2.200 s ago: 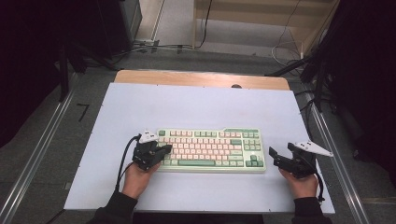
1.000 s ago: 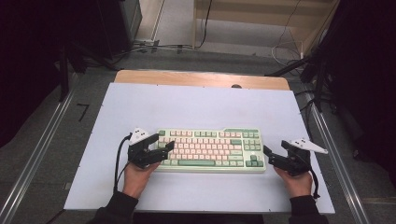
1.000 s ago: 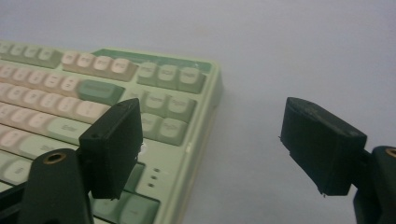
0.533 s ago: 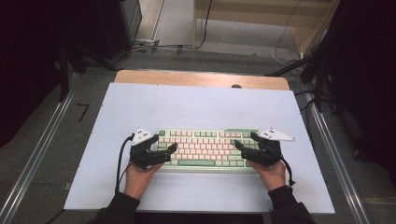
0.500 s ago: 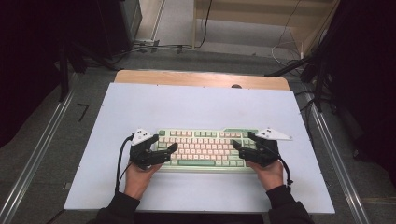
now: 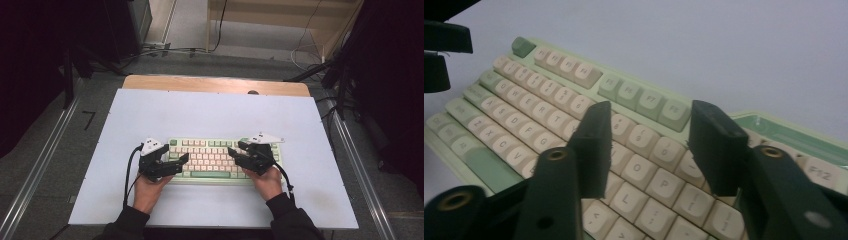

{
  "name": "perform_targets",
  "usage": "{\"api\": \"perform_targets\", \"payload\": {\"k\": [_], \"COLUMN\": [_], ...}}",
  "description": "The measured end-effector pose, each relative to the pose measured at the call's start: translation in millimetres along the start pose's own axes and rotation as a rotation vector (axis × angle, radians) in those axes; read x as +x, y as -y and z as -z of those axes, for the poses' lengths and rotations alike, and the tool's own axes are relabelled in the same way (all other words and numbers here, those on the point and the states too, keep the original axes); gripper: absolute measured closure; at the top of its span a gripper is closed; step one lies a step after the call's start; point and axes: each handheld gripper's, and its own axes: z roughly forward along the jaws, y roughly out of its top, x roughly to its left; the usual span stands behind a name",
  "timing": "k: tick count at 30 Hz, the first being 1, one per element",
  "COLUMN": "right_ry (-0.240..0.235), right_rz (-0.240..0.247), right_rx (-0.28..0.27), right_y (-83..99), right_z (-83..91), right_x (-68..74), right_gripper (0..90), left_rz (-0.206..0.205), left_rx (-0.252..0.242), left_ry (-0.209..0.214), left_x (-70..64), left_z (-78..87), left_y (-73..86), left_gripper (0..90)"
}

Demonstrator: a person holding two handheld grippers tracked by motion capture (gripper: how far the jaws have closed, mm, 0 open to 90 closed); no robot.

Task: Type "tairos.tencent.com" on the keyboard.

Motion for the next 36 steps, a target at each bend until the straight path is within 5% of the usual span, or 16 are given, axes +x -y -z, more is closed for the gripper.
{"api": "perform_targets", "payload": {"k": [3,6,36], "right_ry": [-0.02,-0.03,-0.021], "right_rz": [0.021,0.029,0.05], "right_rx": [0.024,0.049,0.151], "right_y": [-0.8,-0.7,1.0], "right_z": [-7.3,-13.3,-30.9], "right_x": [5.8,10.3,19.1], "right_gripper": [76.3,85.4,87.1], "left_rz": [0.0,0.001,-0.009], "left_rx": [0.0,0.003,0.008], "left_ry": [-0.003,-0.005,-0.004], "left_x": [-0.1,-0.5,-2.3], "left_z": [-0.2,-0.6,-2.2], "left_y": [0.3,0.6,1.3], "left_gripper": [18.7,18.9,20.1]}}
